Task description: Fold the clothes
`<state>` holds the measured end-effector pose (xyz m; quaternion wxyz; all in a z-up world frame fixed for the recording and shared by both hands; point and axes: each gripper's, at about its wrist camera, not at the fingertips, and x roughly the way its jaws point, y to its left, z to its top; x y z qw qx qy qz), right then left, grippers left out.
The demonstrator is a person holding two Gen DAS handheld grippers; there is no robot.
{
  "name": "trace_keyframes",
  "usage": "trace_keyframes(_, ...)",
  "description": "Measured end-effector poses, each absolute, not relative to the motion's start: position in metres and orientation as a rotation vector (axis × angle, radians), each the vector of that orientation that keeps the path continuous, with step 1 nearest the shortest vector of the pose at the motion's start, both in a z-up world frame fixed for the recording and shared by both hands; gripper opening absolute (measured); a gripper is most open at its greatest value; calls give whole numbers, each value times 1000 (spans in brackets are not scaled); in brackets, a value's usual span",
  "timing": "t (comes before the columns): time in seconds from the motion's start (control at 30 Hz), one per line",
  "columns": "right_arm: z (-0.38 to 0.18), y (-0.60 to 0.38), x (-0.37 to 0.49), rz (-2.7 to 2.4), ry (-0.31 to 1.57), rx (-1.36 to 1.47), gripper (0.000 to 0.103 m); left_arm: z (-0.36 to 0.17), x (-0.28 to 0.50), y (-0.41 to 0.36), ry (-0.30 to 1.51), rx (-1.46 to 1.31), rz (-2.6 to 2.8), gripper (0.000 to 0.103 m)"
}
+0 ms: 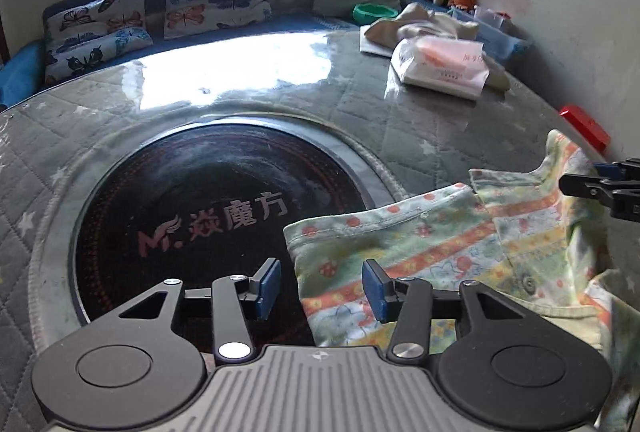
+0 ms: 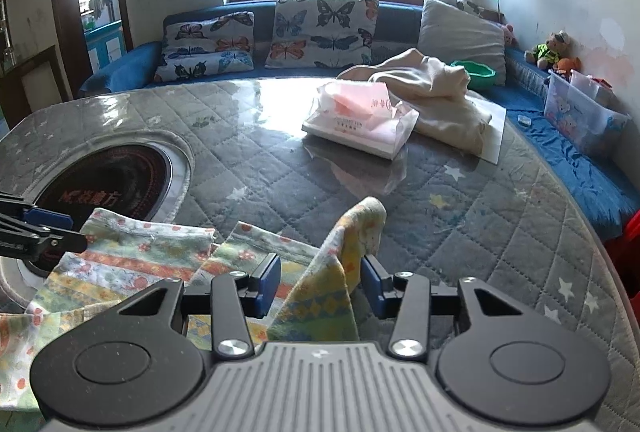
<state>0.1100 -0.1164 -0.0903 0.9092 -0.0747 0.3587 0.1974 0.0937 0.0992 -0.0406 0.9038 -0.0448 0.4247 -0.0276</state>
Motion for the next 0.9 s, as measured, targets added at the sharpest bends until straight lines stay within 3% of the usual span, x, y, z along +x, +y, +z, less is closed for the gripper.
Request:
trace_keyframes(0.13,-93,-120,110,399,753,-158,38,-47,99,96,887,-97,-63,41)
trace_keyframes(0.2,-93,-123,110,395,758,-161,35,-47,100,95,881,-98,-60,33)
trace_keyframes(0.27,-94,-125,109,389,761,-164,32,-48,101,95,876,-108,-63,19)
trace_keyframes(0.43,-92,-134,107,373,771,-148,30,-48,100,97,850,-131,-71,6)
trace_keyframes(0.9,-95,-98,121,407,779,-181,34,-27,80,150,755,-161,90,4)
